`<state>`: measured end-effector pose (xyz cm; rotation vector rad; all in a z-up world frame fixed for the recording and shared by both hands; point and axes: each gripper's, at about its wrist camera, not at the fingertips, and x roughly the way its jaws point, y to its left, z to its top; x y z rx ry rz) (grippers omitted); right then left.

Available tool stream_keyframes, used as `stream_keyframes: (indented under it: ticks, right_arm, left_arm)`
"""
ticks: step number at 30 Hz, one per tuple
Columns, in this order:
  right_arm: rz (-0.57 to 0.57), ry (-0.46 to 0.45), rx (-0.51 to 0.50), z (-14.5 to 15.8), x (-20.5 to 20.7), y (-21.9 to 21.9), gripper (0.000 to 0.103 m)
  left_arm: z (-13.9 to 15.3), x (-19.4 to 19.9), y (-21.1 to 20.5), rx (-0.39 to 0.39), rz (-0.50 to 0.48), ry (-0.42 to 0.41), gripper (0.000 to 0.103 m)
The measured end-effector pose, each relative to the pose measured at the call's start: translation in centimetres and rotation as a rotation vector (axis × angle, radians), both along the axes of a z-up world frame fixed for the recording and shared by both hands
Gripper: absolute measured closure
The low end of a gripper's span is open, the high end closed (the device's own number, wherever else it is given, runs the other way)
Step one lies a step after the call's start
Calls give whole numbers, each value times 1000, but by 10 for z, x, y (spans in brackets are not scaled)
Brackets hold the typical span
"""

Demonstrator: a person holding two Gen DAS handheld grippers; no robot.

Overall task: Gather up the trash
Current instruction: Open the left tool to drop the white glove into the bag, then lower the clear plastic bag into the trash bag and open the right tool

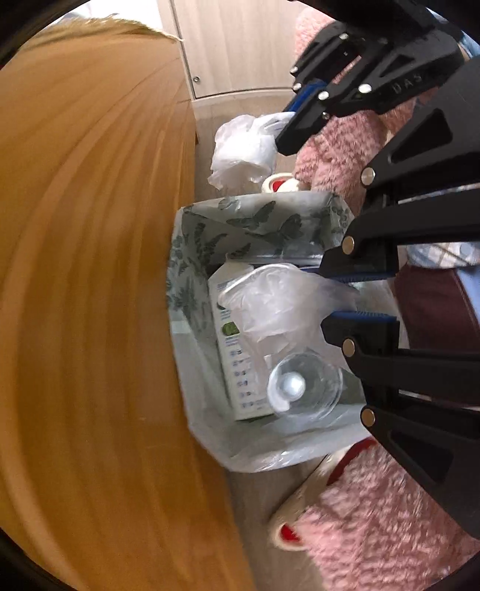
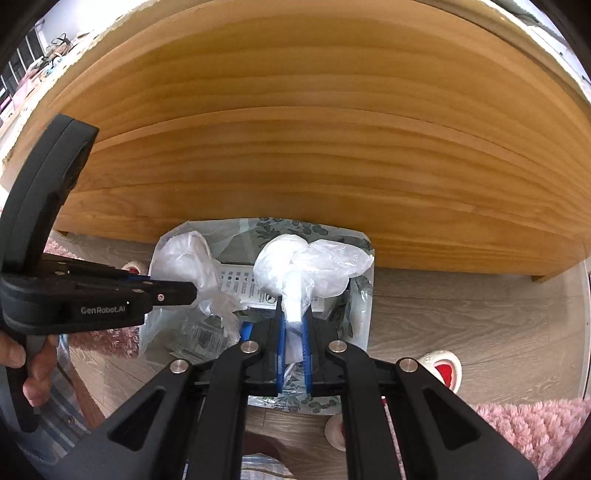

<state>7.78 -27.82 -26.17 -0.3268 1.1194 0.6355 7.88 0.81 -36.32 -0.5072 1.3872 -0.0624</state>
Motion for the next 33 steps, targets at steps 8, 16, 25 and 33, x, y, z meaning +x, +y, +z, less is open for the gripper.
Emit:
stream_keyframes:
  ticks: [8,16,25,33]
  right_arm:
    - [-10,8,-6,-1,1,-1,96]
    - [-8,18,-11,-1,1,2,96]
    - [15,49,-23,-11,5,12,96]
    - [43,64,-57,-23,7,23,96]
  left_arm:
    - [15,4,-10,27,-20,-57,41]
    - [10,5,-4,80,3,-18,7]
    - [8,4,6,118,39,15,7]
    - [-2,2,18,127,102,67,7]
